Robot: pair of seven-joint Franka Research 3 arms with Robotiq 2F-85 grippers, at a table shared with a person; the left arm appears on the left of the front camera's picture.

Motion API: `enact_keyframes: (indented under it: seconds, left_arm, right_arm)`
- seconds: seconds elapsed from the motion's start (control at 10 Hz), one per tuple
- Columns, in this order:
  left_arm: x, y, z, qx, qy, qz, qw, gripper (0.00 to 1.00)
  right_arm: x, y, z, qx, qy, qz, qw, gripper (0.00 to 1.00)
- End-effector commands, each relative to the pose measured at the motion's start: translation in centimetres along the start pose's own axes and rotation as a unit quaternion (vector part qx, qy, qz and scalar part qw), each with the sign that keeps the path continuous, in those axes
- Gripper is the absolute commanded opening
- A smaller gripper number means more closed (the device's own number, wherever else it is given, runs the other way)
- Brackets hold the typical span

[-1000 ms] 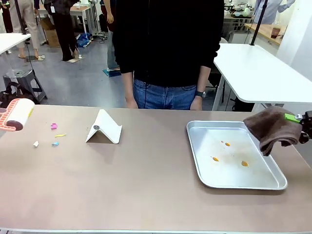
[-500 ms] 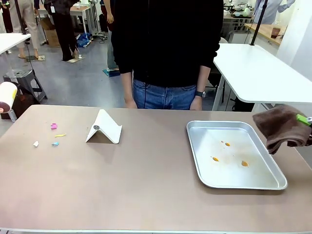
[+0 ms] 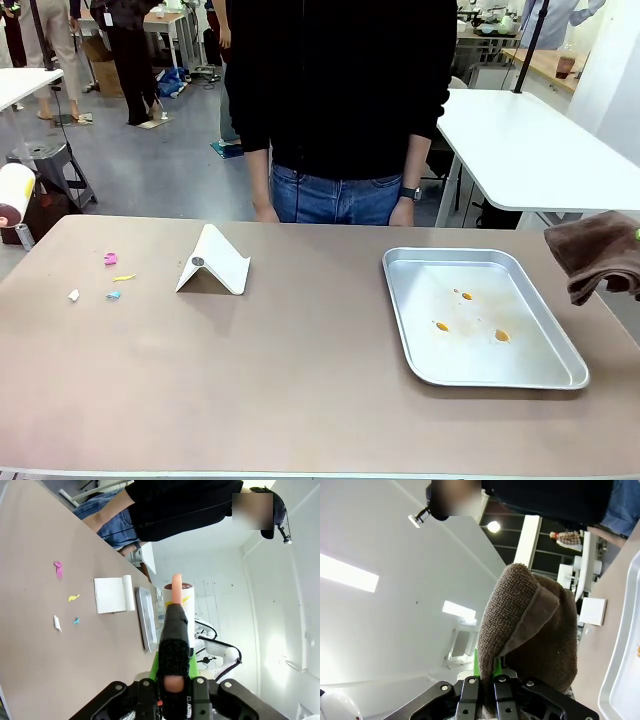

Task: Clean the surface of the table.
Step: Hold the Lint Roller with your left hand and the towel with your right hand, then if a person points to the right, clean the right side of the table with your right hand, and if they point to the left, clean the left side with your left hand.

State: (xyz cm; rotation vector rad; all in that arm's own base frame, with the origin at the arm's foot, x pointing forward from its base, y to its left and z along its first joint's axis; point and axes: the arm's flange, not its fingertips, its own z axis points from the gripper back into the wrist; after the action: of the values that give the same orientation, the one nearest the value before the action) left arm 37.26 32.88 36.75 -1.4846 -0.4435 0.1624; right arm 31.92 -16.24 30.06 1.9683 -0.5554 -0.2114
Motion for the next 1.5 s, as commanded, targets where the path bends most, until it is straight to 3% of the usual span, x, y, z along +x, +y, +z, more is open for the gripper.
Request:
enact_keyframes:
  seconds: [0.0, 1.4]
  left_arm:
    - [-0.05, -0.34, 0.06, 0.003, 0.0, -0.003, 1.0, 0.0]
    - [-0.05, -0.34, 0.06, 0.003, 0.0, -0.003, 1.0, 0.0]
  right_arm:
    - [-0.05, 0.47, -0.54, -0.014, 0.016, 0.006, 1.0, 0.0]
    - [-0.05, 0.47, -0.54, -0.014, 0.016, 0.006, 1.0, 0.0]
